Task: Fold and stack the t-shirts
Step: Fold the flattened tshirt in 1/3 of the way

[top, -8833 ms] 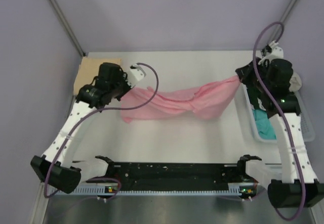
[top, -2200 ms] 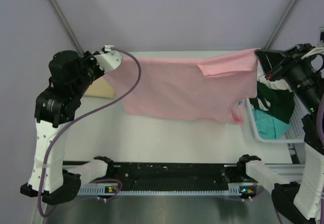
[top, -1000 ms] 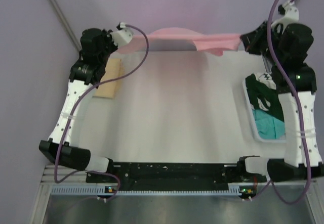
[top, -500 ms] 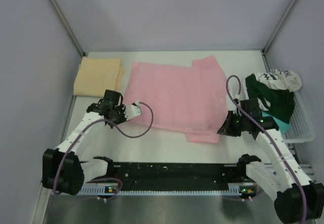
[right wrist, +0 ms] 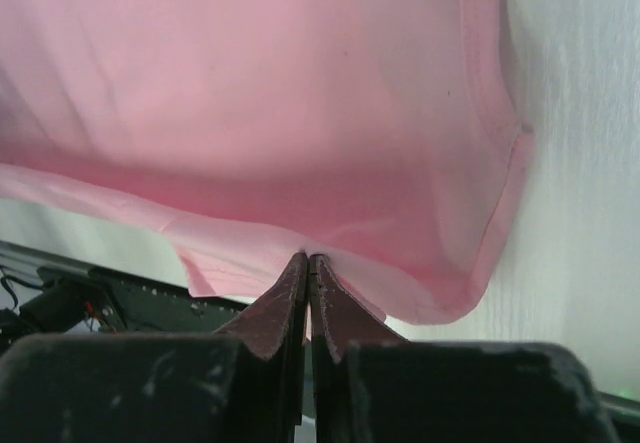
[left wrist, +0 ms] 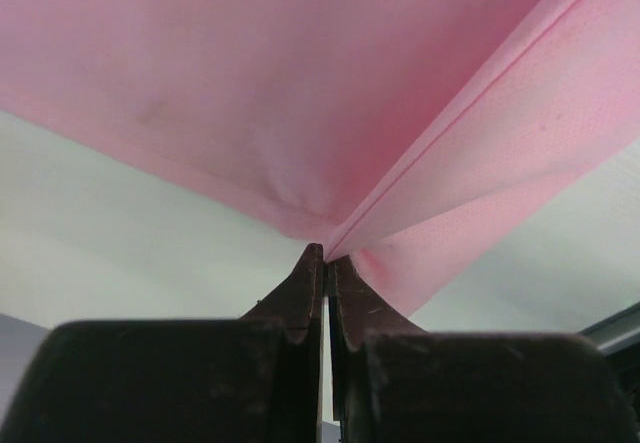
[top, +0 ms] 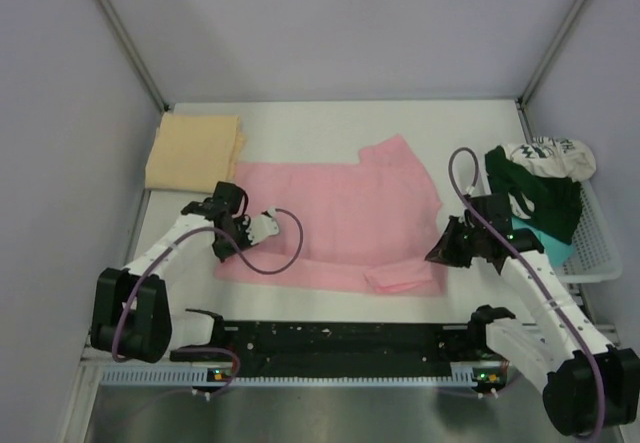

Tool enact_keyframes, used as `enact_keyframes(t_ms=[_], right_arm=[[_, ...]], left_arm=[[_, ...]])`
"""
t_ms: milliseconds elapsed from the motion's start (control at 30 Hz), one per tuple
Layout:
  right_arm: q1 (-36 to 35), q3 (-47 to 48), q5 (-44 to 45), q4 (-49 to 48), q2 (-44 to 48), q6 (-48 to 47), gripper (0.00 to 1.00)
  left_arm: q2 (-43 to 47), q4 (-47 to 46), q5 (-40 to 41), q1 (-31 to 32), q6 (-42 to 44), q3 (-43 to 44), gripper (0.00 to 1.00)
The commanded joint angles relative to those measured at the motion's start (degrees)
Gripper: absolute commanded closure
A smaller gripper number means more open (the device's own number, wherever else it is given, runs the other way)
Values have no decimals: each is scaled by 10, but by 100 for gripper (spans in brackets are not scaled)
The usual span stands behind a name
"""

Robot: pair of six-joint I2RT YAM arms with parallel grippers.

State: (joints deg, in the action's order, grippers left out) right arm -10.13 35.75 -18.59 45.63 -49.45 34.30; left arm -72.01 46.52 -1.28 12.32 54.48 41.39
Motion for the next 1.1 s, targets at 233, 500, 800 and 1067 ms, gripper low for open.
enact_keyframes(t_ms=[233, 500, 800, 1067], right_arm=[[-5, 40, 81, -257, -146, -79, 100], [-5, 48, 101, -280, -230, -122, 100], [-5, 71, 138, -319, -296, -135, 93], [-7, 144, 271, -161, -265, -122, 56]], left_arm=[[-82, -57, 59, -5, -74, 81, 100], [-143, -57, 59, -5, -99, 110, 100], [-175, -108, 161, -6, -154, 127, 76], [-127, -117, 194, -55, -185, 190, 54]])
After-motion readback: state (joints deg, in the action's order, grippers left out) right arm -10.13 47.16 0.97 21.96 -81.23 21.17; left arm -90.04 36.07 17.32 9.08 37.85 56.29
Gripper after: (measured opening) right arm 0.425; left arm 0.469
